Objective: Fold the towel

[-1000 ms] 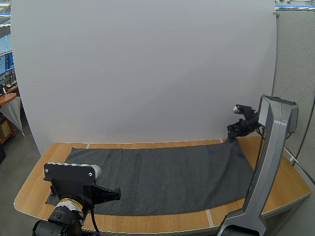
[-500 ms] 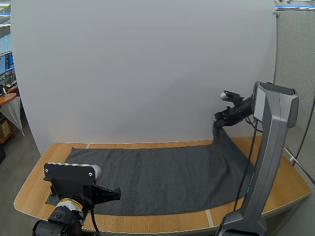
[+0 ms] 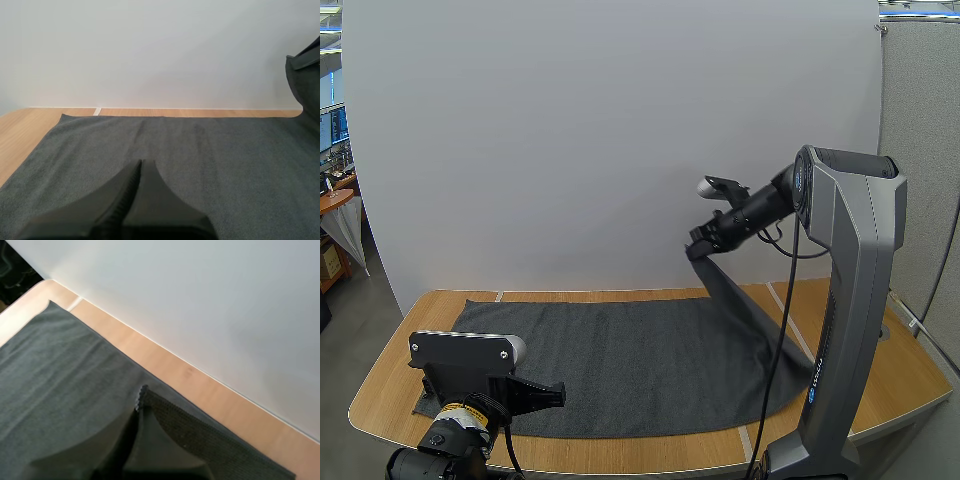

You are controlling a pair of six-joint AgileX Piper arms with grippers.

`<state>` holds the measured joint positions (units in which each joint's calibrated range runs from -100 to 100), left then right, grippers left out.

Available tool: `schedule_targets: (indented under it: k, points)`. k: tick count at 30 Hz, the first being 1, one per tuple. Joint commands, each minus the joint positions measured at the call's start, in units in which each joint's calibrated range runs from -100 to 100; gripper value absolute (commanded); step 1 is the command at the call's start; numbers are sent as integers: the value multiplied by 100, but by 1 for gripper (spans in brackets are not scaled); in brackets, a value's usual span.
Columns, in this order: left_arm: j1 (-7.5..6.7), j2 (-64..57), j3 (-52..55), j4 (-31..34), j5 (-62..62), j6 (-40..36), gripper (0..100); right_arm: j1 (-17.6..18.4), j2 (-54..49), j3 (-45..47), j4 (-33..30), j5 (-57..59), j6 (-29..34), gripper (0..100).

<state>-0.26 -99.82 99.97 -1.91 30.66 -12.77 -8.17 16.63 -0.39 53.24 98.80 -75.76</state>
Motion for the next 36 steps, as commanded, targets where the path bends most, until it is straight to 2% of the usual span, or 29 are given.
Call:
schedule_targets:
  k: [1,21,36]
  points:
    - [-17,-18,3,-86,-130,-27,0,194,-176,19,95,120,-36,0]
    - [-17,-18,3,-86,-130,-27,0,1227,-440,19,136,-143,224,0]
    - [-17,-18,3,-86,-130,-27,0,1986,-450,19,102,-1186,289,0]
